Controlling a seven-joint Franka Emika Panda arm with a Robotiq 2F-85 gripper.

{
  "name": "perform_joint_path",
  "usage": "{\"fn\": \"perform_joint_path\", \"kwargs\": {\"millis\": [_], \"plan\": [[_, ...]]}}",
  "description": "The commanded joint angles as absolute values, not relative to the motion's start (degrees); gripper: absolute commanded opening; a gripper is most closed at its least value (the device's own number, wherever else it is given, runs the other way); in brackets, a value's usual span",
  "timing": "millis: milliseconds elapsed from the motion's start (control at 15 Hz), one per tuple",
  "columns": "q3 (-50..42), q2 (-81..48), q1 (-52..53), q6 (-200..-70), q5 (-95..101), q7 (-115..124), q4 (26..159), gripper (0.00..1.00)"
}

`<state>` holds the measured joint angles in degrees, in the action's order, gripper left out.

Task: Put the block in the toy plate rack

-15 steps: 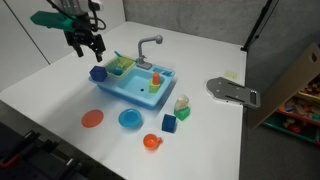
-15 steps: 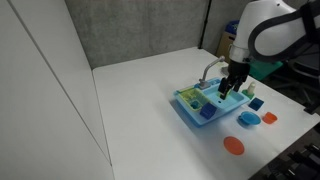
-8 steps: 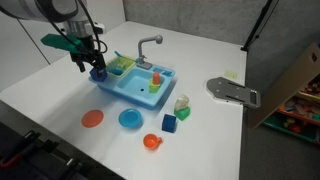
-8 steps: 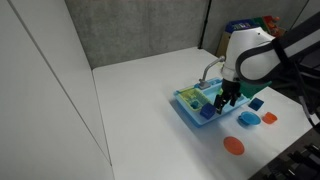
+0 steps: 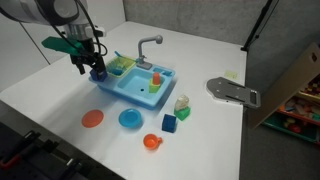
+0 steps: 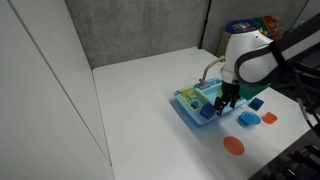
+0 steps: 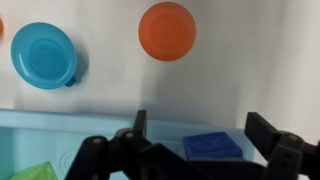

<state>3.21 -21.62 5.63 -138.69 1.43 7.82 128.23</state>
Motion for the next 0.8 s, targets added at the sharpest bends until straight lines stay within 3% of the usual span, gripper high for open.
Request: {"fn": "perform_joint_path", "kwargs": {"millis": [0, 733], "plan": [[3.99, -22.36, 5.31, -140.60, 0.42, 4.99, 127.92, 1.00], [2.05, -25.39, 9.33, -152.93, 6.15, 6.57, 127.45, 1.00]]}}
